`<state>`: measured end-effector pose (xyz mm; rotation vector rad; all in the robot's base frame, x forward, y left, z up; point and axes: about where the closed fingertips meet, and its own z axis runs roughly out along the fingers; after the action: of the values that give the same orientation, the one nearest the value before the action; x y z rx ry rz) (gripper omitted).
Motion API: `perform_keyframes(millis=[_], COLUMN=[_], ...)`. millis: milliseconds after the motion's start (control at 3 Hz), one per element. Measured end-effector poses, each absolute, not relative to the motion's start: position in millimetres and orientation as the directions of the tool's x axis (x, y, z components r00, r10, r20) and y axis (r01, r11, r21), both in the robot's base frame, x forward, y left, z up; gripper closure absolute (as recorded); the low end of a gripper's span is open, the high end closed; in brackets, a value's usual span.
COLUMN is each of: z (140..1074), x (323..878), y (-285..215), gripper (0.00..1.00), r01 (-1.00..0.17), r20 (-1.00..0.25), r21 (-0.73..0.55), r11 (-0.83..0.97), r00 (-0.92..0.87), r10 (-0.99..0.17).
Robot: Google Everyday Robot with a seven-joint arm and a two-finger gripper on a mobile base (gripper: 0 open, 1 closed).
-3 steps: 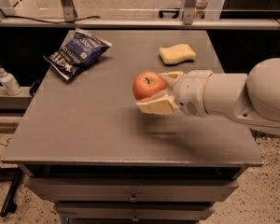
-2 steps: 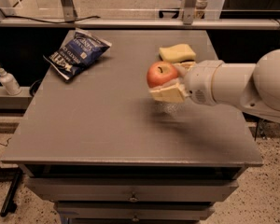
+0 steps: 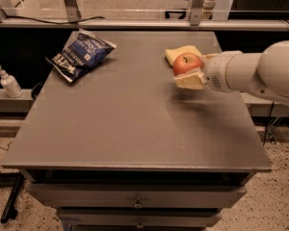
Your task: Move apple near sponge
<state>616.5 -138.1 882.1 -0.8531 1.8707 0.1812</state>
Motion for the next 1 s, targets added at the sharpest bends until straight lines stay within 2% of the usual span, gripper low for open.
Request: perform_keyframes(millis=[667,1000], z=[856.2,855.8], x=[664.2,675.6], y=[-170.4,-177.8], gripper=[1.0,0.82], r01=[-0.557,-0.537], r20=[-0.835,-0.832], r21=[-0.243,-0.254], r11=[0.794,0.804], r00=[-0.297,-0.303], r10=[-0.464,-0.465])
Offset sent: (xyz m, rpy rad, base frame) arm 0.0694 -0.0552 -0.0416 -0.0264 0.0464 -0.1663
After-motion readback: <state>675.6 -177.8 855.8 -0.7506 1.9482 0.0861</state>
